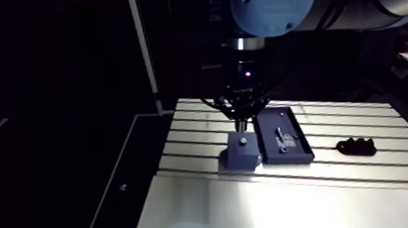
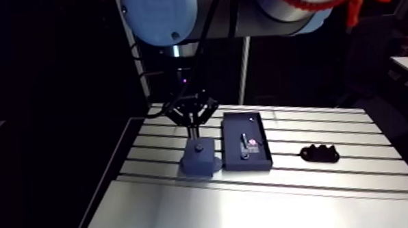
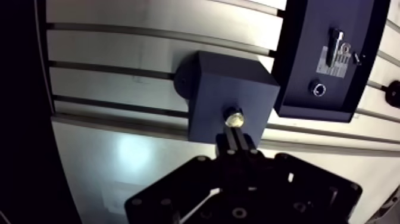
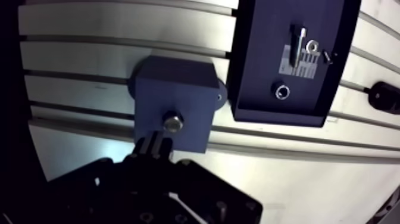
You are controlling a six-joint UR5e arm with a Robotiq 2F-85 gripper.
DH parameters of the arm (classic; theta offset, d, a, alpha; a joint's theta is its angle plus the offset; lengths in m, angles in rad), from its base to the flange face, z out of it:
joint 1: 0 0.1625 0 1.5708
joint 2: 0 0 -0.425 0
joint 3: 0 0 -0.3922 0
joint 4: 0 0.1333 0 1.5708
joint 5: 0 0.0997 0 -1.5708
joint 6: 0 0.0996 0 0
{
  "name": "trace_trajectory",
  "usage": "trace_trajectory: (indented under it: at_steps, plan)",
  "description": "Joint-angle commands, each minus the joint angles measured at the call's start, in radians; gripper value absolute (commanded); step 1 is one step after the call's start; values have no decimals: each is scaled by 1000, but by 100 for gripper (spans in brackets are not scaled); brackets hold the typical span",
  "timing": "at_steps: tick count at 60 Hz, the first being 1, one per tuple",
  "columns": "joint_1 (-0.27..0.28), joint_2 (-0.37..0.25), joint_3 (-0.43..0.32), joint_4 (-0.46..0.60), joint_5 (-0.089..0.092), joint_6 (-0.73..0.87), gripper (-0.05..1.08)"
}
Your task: Pick up the M10 bolt and insert it into the hex recess until seated.
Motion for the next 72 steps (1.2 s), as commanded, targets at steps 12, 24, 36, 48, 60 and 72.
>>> trace_trajectory:
  at_steps: [12,24,36,48,60,72]
  plan:
    - [-10,-29,38,-43,5,47,108]
    - [-10,-29,43,-46,5,48,108]
    - [-10,-27,67,-51,-1,51,108]
    - [-9,-21,84,-112,2,42,108]
    - [-8,-21,90,-121,0,41,108]
    - [-8,-16,95,-125,-1,40,108]
